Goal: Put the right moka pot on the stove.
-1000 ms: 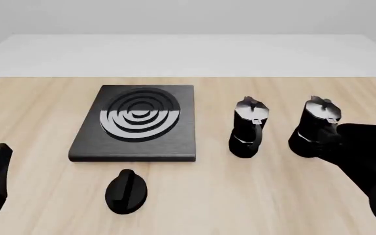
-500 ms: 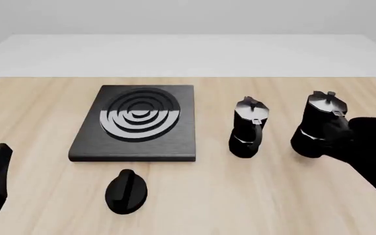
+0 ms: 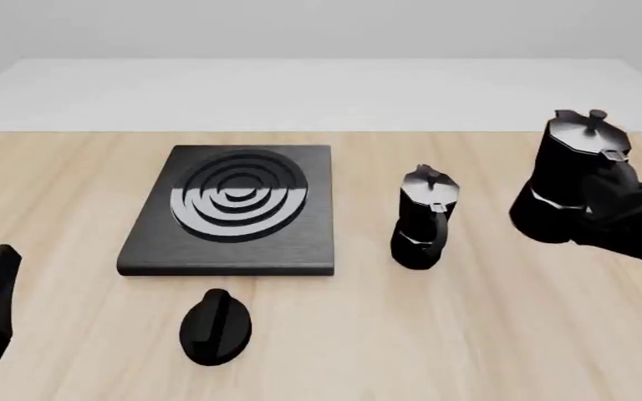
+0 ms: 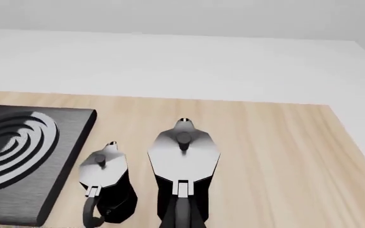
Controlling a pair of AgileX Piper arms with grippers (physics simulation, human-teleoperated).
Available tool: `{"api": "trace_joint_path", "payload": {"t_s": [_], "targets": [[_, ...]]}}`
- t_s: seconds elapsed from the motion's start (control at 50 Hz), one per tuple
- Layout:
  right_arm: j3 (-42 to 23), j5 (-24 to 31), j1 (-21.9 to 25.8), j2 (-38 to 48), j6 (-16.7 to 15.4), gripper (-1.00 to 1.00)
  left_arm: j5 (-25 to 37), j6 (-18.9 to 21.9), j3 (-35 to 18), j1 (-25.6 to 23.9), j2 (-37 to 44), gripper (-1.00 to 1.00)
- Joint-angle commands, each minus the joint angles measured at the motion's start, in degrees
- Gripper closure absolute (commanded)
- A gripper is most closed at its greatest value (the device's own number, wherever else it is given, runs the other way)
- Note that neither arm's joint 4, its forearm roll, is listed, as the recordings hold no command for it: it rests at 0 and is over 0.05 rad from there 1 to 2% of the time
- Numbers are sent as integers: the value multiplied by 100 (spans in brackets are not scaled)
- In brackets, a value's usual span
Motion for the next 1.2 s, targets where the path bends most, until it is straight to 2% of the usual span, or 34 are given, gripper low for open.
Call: {"api": "trace_joint_path", "payload": {"t_s": [0.02, 0.16, 0.2, 0.36, 0.7, 0.74, 0.76, 0.82, 1.06, 1.2], "targets": [[-585, 895, 246, -770, -135, 100, 0, 0, 0, 0, 0, -100], [-1023, 1389, 545, -845, -263, 100, 0, 0, 0, 0, 0, -100], [-1220, 1559, 659, -853, -389, 100, 0, 0, 0, 0, 0, -100], [-1680, 1759, 992, -686, -579, 100, 0, 0, 0, 0, 0, -100], [-2669, 1894, 1879, 45, -671, 100, 0, 0, 0, 0, 0, -100], [-2838, 1923, 2009, 159, -653, 100, 0, 0, 0, 0, 0, -100], [-2923, 1939, 2114, 211, -538, 100, 0, 0, 0, 0, 0, -100], [-3055, 1914, 2210, 361, -653, 100, 0, 0, 0, 0, 0, -100], [-3398, 1588, 2793, 1028, -702, 100, 0, 0, 0, 0, 0, -100], [-3464, 1209, 3076, 1438, -591, 100, 0, 0, 0, 0, 0, -100]]}}
